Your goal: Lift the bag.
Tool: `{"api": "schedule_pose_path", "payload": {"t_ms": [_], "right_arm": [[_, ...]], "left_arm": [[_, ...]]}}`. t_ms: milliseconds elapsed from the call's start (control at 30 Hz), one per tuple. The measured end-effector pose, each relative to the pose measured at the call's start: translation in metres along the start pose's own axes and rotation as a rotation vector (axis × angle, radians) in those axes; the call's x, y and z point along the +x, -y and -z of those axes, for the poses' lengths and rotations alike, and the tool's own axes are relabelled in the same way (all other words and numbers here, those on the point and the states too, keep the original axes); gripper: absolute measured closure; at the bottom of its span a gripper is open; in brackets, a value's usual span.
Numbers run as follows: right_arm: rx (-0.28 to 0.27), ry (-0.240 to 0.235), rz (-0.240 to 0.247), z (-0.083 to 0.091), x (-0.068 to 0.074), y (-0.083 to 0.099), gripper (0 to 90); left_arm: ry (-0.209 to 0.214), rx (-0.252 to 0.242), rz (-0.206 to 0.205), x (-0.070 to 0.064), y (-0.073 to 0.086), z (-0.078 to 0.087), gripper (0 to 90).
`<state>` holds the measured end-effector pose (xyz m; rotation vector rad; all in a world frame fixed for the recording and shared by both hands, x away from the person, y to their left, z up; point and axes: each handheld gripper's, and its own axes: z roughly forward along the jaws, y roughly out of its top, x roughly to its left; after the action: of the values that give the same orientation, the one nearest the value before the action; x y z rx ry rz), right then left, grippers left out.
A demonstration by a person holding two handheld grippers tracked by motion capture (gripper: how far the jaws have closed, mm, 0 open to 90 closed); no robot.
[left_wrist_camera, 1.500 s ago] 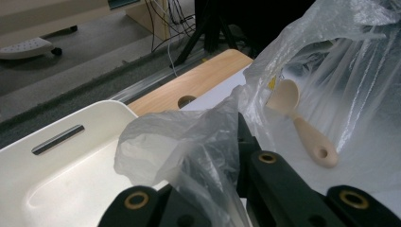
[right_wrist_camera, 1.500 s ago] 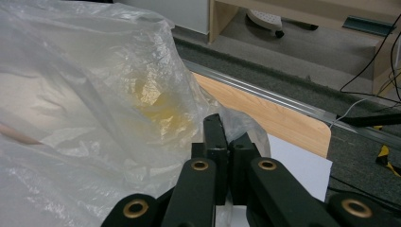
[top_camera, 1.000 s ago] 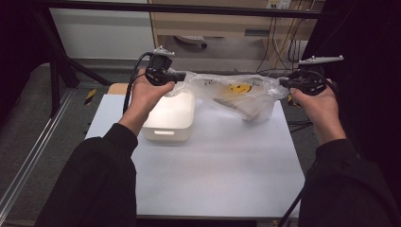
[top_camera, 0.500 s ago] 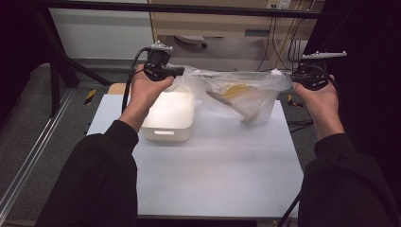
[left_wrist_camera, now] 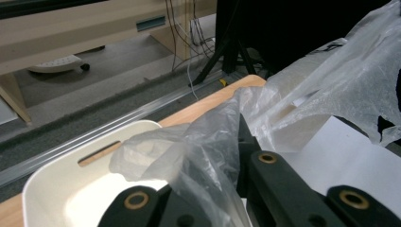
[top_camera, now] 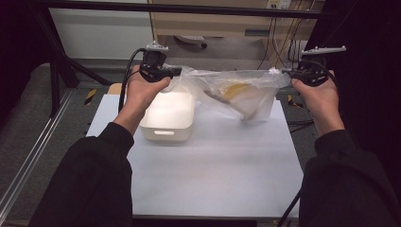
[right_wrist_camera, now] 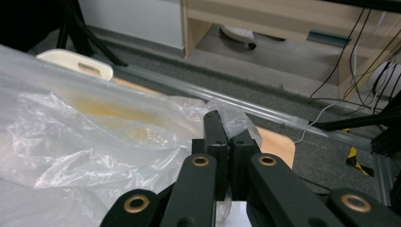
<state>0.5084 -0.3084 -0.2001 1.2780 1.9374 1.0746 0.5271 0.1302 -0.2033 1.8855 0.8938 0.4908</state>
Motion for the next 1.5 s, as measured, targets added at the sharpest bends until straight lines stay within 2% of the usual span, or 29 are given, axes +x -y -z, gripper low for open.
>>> {"api": "schedule_pose_path", "payload": {"t_ms": [133,267,333,500,567,600,733,767,800,867,967,1200,1333,1500], "right_arm": [[-0.016,0.018,0.02,0.003,-0.002,-0.019,90.0],[-0.014,0.033,0.021,0.002,-0.006,-0.022,90.0],[-0.011,0.032,0.014,0.0,-0.006,-0.017,90.0],[0.018,0.012,0.007,-0.007,-0.005,0.005,90.0],[0.028,-0.002,0.006,-0.008,-0.002,0.015,90.0],[0.026,-0.013,0.006,-0.008,-0.001,0.02,90.0],[0.046,-0.042,0.006,-0.009,0.004,0.038,90.0],[0.048,-0.051,0.004,-0.01,0.005,0.041,90.0],[0.051,-0.06,0.0,-0.01,0.007,0.045,90.0],[0.056,-0.073,0.004,-0.01,0.01,0.05,90.0],[0.054,-0.095,0.012,-0.009,0.017,0.058,90.0],[0.068,-0.138,0.026,-0.003,0.032,0.082,90.0],[0.082,-0.161,0.032,0.0,0.04,0.1,90.0],[0.099,-0.178,0.026,0.001,0.048,0.127,90.0]], "left_arm": [[-0.016,-0.037,0.004,0.002,-0.016,0.002,90.0],[-0.016,-0.052,-0.012,0.0,-0.02,0.002,90.0],[-0.01,-0.043,-0.026,-0.002,-0.011,-0.001,90.0],[0.01,-0.016,-0.012,-0.005,0.014,-0.005,90.0],[0.013,-0.006,-0.017,-0.006,0.019,-0.005,90.0],[0.023,-0.005,-0.023,-0.008,0.028,-0.002,90.0],[0.042,0.017,-0.024,-0.011,0.047,0.002,90.0],[0.042,0.017,-0.024,-0.011,0.047,0.002,90.0],[0.049,0.024,-0.022,-0.012,0.056,0.004,90.0],[0.048,0.033,-0.023,-0.013,0.06,0.006,90.0],[0.074,0.042,-0.001,-0.014,0.077,0.011,90.0],[0.116,0.056,0.018,-0.022,0.112,0.023,90.0],[0.155,0.066,0.025,-0.031,0.135,0.029,90.0],[0.201,0.085,0.056,-0.04,0.168,0.033,90.0]]}}
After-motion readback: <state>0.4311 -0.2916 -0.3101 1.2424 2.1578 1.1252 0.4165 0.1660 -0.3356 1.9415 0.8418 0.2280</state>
